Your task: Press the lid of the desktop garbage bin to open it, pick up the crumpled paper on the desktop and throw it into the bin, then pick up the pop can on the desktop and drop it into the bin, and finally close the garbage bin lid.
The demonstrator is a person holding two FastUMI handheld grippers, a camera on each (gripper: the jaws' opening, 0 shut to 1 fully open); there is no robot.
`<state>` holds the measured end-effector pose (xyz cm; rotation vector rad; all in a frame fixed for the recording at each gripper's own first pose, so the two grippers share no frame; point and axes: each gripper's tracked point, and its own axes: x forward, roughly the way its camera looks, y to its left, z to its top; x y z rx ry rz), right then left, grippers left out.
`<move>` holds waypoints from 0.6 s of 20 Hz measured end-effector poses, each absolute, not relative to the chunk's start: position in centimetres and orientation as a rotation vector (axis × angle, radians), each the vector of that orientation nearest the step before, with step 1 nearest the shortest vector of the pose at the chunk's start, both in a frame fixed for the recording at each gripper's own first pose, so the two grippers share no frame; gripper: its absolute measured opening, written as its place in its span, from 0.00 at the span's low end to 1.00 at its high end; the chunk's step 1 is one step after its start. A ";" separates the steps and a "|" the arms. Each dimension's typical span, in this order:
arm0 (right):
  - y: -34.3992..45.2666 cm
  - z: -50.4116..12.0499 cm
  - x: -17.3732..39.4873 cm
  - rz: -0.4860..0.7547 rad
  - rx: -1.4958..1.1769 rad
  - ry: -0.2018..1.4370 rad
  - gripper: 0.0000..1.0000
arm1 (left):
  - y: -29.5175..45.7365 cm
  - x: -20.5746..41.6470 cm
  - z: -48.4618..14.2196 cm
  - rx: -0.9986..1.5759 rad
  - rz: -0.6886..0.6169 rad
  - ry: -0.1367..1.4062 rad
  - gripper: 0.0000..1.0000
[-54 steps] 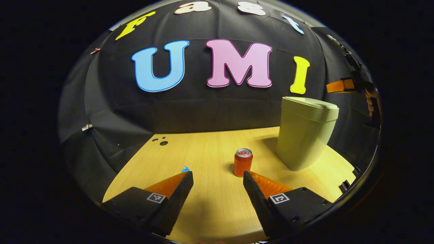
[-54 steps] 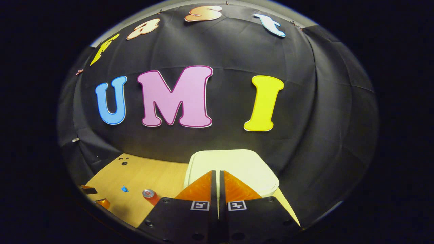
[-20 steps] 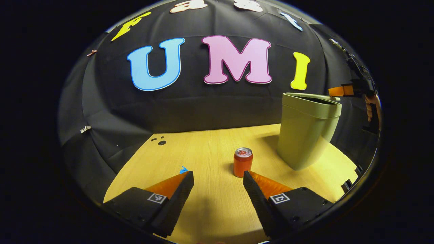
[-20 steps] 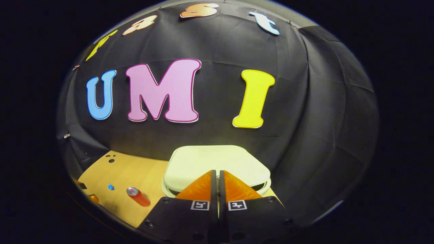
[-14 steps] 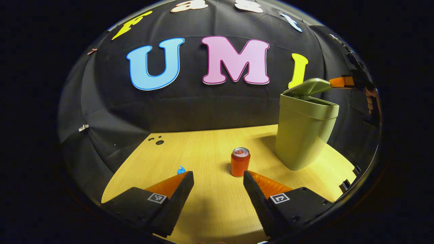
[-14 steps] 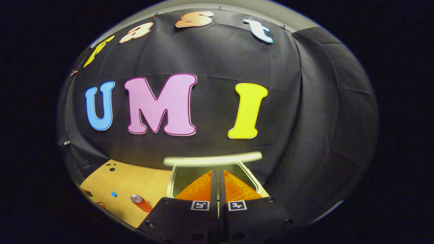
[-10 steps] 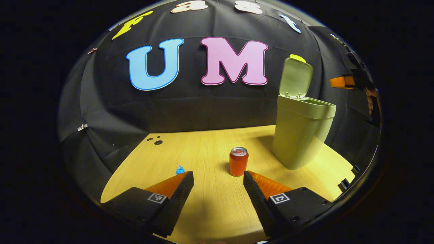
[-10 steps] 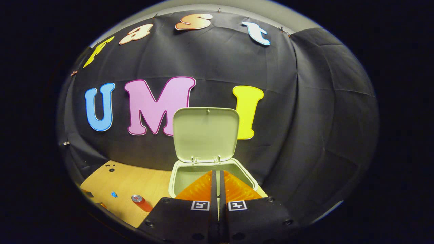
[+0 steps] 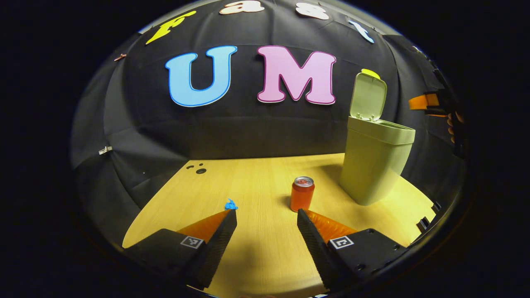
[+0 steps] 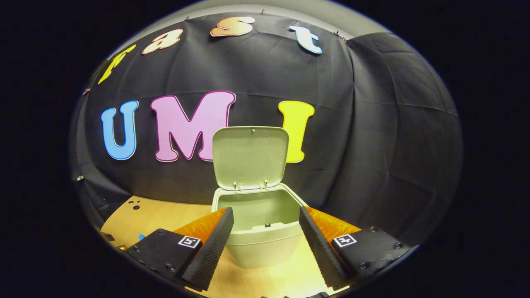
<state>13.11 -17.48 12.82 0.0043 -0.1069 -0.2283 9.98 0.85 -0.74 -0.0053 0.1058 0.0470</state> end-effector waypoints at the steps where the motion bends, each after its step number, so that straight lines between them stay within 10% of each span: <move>1: -17.3 12.8 12.7 -0.233 0.003 -0.111 0.99 | 1.6 10.5 -0.5 -0.014 0.053 0.104 0.95; 12: -16.7 10.9 11.0 -0.221 -0.010 -0.056 0.99 | 8.3 19.0 -2.5 -0.008 0.099 0.177 0.95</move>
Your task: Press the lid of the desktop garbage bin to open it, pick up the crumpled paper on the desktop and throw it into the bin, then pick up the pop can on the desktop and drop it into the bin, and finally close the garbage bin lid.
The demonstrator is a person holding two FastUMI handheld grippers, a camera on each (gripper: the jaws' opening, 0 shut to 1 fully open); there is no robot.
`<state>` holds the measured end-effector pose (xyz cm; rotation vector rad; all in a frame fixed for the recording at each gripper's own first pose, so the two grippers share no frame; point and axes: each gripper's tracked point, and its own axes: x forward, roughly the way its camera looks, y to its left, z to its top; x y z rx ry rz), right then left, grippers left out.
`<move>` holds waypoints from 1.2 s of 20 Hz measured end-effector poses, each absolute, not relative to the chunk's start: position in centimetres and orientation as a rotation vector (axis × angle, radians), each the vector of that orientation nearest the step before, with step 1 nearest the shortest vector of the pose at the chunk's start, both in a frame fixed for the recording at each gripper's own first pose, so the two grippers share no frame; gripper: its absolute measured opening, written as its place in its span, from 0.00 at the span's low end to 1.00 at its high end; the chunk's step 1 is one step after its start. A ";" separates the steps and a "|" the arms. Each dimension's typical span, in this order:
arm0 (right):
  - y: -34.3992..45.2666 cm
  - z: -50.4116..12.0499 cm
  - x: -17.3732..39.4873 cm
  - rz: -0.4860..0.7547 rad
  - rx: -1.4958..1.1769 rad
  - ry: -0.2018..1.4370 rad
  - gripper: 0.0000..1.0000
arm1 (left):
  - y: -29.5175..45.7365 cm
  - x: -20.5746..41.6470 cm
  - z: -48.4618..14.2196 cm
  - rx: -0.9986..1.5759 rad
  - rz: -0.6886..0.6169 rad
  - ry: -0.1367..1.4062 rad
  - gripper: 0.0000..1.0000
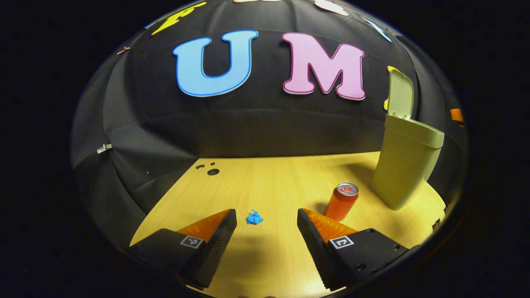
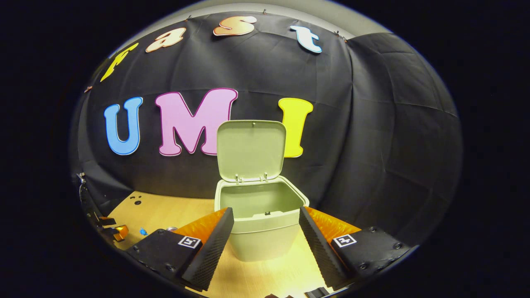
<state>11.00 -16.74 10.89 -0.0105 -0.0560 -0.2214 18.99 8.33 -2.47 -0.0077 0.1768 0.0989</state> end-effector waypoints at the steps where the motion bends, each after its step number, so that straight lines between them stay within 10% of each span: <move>1: -16.7 10.8 11.0 -0.218 -0.015 -0.047 0.99 | 8.7 19.9 -3.2 -0.009 0.094 0.193 0.95; 24: -18.9 7.5 14.7 -0.196 -0.072 0.093 0.98 | 11.1 32.3 -14.2 0.007 0.133 0.434 0.90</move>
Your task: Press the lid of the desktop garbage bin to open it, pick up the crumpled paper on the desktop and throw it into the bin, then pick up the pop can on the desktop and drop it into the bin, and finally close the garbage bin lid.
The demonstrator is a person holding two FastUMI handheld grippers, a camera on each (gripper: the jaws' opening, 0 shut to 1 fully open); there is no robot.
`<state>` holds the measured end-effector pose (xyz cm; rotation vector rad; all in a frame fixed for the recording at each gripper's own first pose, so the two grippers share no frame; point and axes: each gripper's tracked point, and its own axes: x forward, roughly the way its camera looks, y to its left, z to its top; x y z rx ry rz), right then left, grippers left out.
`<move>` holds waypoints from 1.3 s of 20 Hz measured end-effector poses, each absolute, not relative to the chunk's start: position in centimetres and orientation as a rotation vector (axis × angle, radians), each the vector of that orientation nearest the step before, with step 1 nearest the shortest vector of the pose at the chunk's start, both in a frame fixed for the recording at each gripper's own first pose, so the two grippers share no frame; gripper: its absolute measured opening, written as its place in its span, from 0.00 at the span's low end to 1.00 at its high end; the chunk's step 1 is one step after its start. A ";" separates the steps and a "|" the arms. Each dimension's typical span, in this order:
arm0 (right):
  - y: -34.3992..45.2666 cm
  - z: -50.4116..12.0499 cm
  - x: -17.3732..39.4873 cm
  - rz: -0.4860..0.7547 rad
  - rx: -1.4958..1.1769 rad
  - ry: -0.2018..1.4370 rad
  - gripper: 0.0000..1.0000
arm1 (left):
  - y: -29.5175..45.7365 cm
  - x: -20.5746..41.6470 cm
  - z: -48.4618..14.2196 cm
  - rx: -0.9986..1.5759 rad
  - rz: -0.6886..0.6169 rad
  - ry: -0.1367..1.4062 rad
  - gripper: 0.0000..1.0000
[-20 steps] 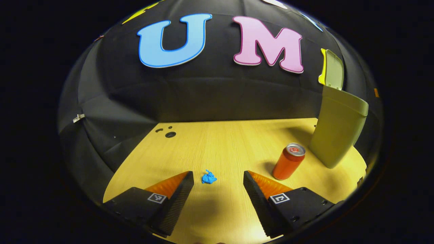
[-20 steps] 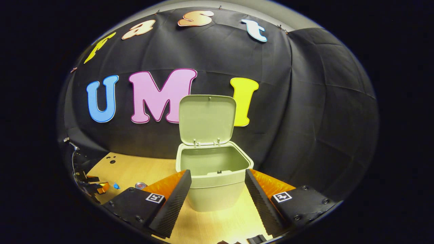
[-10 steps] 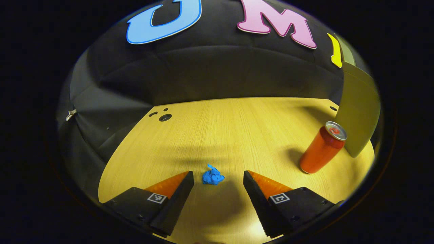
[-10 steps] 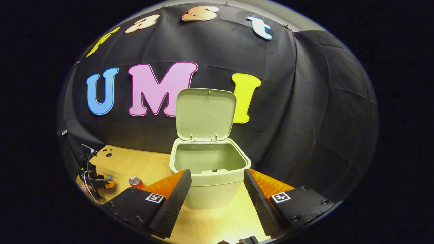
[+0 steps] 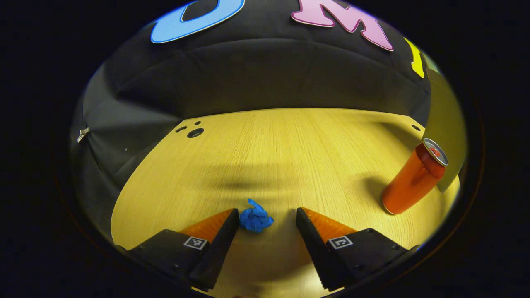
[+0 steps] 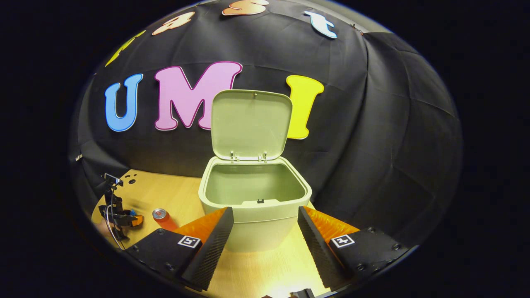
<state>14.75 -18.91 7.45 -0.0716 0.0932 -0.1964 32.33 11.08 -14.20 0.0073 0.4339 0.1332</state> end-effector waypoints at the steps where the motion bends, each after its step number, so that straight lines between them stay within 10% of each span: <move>1: -18.9 7.3 14.9 -0.193 -0.070 0.098 0.98 | 10.8 32.4 -14.3 -0.008 0.124 0.427 0.87; 13: -18.1 4.4 15.8 -0.151 -0.053 0.139 0.98 | 10.2 32.0 -14.4 -0.072 0.132 0.423 0.41; 26: -19.0 3.1 15.5 -0.129 -0.018 0.147 0.98 | 7.6 29.8 -7.3 -0.079 0.113 0.305 0.36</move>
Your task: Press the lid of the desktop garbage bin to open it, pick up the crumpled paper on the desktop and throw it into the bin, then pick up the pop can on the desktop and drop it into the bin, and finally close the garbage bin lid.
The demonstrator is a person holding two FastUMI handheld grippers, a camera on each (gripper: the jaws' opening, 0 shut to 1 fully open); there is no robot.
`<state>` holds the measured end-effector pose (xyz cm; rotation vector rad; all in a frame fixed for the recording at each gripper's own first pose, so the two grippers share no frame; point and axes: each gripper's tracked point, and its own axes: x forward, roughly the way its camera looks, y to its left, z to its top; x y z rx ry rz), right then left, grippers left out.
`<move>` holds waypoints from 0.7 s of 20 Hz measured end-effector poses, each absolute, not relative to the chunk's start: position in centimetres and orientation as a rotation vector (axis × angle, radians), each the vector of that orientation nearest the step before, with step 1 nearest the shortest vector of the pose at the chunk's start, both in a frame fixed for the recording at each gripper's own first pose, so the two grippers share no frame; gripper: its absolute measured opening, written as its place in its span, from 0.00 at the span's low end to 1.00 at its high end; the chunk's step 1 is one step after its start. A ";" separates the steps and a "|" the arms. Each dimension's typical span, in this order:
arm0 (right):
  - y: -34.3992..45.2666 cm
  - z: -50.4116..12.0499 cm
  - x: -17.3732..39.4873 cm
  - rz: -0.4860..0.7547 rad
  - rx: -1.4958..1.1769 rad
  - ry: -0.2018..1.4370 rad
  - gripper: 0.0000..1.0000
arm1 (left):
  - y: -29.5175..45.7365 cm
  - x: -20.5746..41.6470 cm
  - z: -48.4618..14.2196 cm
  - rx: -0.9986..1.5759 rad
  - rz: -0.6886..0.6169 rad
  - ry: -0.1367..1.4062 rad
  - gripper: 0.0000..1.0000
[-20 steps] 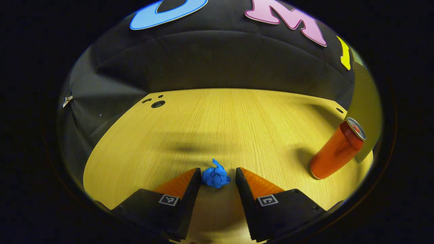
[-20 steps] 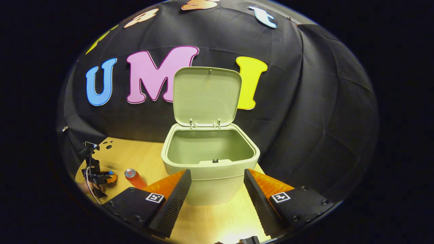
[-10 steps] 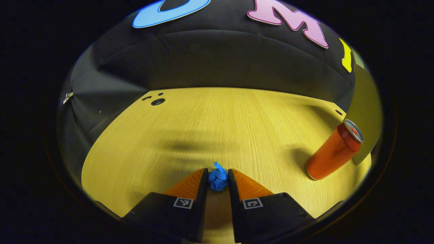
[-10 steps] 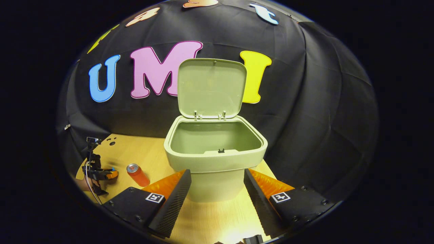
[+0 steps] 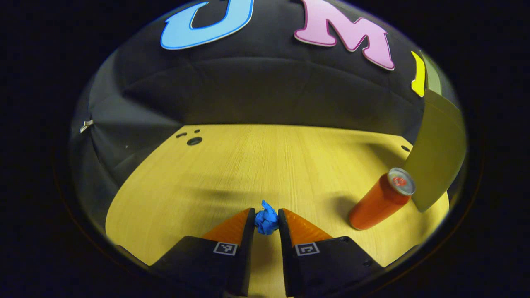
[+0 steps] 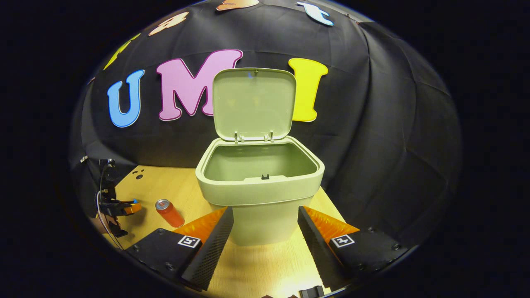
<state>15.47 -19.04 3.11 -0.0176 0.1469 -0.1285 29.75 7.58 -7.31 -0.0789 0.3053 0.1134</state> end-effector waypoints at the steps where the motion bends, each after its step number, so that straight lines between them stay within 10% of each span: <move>1: -19.3 3.0 15.5 -0.131 -0.027 0.147 0.98 | 7.2 29.4 -6.1 -0.076 0.106 0.288 0.36; 14: -21.4 1.4 13.8 -0.162 0.037 0.142 0.98 | -7.0 26.5 13.6 0.035 -0.196 -0.006 0.36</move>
